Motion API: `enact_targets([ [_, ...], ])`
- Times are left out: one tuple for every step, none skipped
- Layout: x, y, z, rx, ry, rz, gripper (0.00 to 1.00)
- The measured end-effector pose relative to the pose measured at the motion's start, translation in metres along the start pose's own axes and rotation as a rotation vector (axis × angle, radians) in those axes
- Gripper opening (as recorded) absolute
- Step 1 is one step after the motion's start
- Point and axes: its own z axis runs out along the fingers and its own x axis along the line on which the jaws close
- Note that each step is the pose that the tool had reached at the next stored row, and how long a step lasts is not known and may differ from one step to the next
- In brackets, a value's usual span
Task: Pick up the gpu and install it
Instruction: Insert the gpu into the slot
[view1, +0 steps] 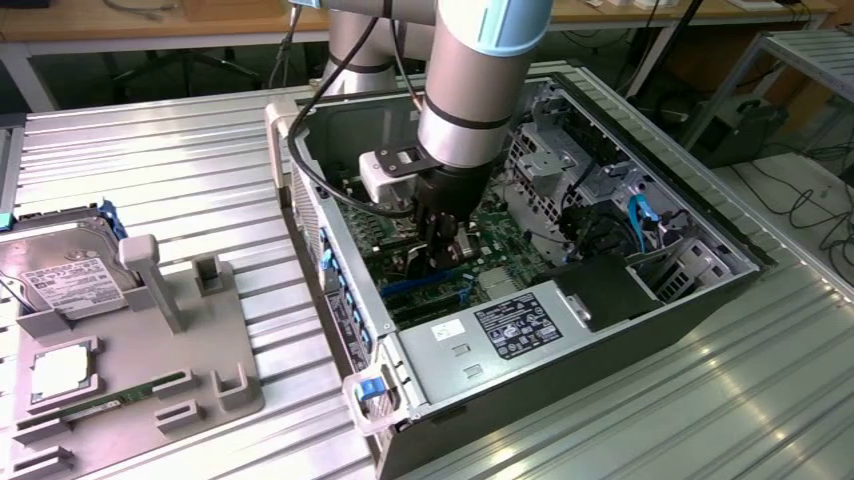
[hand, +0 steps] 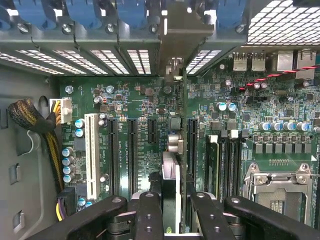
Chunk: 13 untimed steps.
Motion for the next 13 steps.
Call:
enact_targets([
  [0.000,0.0000,0.0009,-0.0008,0.0000,0.000,0.27],
  [0.000,0.0000,0.0017,-0.0015,0.0001,0.000,0.27],
  [0.000,0.0000,0.0028,-0.0026,-0.0001,0.000,0.27],
  [0.000,0.0000,0.0037,-0.0038,0.0000,0.000,0.27],
  [0.000,0.0000,0.0052,-0.0061,0.0000,0.000,0.27],
  [0.000,0.0000,0.0064,-0.0079,0.0000,0.000,0.27],
  [0.000,0.0000,0.0085,-0.0106,0.0000,0.000,0.27],
  [0.000,0.0000,0.0099,-0.0128,0.0001,0.000,0.27],
  [0.000,0.0000,0.0109,-0.0143,-0.0002,0.000,0.27],
  [0.000,0.0001,0.0113,-0.0158,-0.0001,0.000,0.27],
  [0.000,0.0001,0.0113,-0.0163,-0.0001,0.000,0.27],
  [0.000,0.0001,0.0113,-0.0163,-0.0001,0.000,0.27],
  [0.000,0.0000,0.0114,-0.0163,-0.0003,0.000,0.27],
])
